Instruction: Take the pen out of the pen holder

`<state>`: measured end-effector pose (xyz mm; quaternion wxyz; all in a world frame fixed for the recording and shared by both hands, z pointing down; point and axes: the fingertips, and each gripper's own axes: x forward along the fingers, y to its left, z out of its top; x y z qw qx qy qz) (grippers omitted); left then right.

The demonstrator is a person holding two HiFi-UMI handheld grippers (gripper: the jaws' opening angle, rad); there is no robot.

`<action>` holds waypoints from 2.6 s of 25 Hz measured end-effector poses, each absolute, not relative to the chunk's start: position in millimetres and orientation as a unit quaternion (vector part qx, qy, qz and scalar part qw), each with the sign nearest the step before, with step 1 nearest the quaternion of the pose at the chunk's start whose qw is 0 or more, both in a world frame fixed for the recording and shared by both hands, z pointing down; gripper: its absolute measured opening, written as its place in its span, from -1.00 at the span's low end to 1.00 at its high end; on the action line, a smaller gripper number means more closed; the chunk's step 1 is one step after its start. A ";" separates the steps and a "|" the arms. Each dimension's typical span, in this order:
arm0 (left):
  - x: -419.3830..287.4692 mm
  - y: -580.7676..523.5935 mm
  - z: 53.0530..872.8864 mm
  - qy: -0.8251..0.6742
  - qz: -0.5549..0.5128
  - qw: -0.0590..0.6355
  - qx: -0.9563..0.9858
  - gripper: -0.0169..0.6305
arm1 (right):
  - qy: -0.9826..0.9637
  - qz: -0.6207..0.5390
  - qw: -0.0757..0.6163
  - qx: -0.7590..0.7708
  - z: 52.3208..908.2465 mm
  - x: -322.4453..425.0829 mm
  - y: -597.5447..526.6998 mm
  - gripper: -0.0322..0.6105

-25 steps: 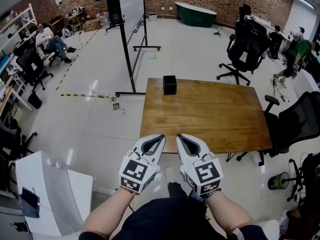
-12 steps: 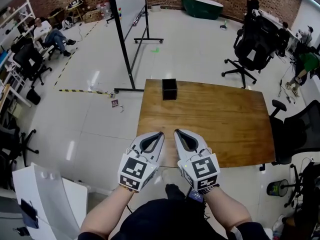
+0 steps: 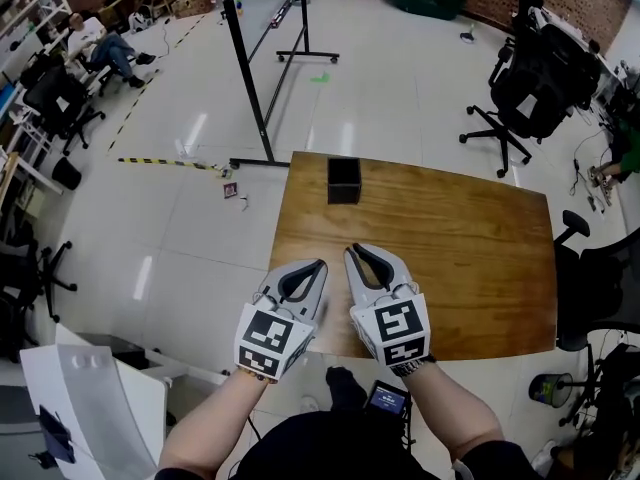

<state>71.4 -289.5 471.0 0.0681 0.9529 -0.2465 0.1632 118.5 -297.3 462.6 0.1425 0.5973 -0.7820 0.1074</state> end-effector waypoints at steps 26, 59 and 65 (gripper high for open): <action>111.6 -440.8 575.0 -0.284 0.207 0.136 0.926 -0.93 | -0.767 0.130 0.244 0.579 603.8 162.9 -488.9 -0.58; 111.3 -477.7 594.5 -0.294 0.214 0.150 0.920 -0.93 | -0.744 0.152 0.307 0.574 640.8 174.8 -533.6 -0.72; 111.6 -474.5 583.8 -0.295 0.210 0.146 0.921 -0.93 | -0.741 0.139 0.297 0.586 624.4 179.4 -528.1 -0.74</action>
